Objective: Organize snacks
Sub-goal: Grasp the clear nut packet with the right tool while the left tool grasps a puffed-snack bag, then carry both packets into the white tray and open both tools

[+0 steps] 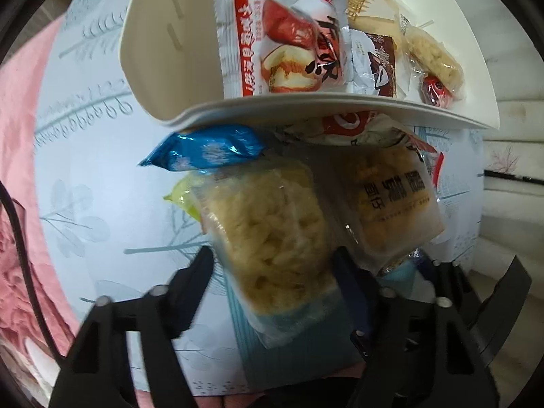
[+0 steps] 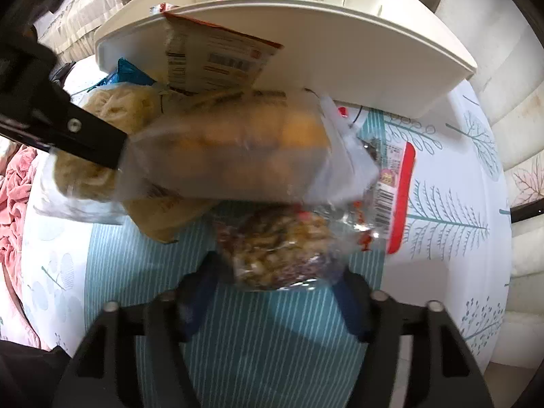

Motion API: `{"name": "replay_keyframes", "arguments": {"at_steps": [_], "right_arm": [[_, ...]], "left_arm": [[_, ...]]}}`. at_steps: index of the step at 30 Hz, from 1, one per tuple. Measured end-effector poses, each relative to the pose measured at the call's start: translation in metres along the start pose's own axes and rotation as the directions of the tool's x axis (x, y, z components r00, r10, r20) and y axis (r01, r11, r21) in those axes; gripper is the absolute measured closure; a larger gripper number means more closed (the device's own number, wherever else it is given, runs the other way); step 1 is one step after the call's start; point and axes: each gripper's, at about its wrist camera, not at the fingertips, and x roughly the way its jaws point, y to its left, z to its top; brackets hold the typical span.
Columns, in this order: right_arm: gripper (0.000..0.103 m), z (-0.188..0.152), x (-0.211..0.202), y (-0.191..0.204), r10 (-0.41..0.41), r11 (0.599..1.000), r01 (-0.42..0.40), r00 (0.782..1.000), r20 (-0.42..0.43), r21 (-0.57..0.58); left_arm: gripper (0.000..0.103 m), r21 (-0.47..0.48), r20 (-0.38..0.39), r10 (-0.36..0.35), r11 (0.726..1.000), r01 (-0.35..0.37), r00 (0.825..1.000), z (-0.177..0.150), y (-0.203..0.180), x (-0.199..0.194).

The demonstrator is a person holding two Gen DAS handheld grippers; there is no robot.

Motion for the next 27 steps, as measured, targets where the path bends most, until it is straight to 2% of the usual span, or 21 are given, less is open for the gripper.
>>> {"name": "replay_keyframes", "arguments": {"at_steps": [9,14,20,24,27], "right_arm": [[0.047,0.006,0.004,-0.004,-0.010,0.999,0.012,0.998,-0.057,0.049],[0.048,0.028,0.014,0.004,0.006,0.995,0.007,0.992,-0.126,0.104],[0.048,0.041,0.019,0.014,0.049,0.980,0.001,0.968,-0.246,0.199],[0.048,0.046,0.014,0.025,0.071,0.976,-0.005,0.952,-0.297,0.218],[0.048,0.055,0.005,0.029,0.120,0.968,-0.039,0.940,-0.321,0.247]], "left_arm": [[0.048,-0.010,-0.012,-0.056,0.998,0.055,0.998,-0.003,0.012,0.006],[0.052,-0.011,-0.019,-0.082,0.997,0.082,0.996,-0.005,0.024,-0.002],[0.054,-0.039,-0.012,-0.107,0.994,0.107,0.994,-0.019,0.054,-0.017],[0.054,-0.080,-0.015,-0.106,0.991,0.105,0.994,-0.030,0.076,-0.026],[0.054,-0.109,-0.016,-0.102,0.989,0.100,0.995,-0.040,0.092,-0.035]]}}
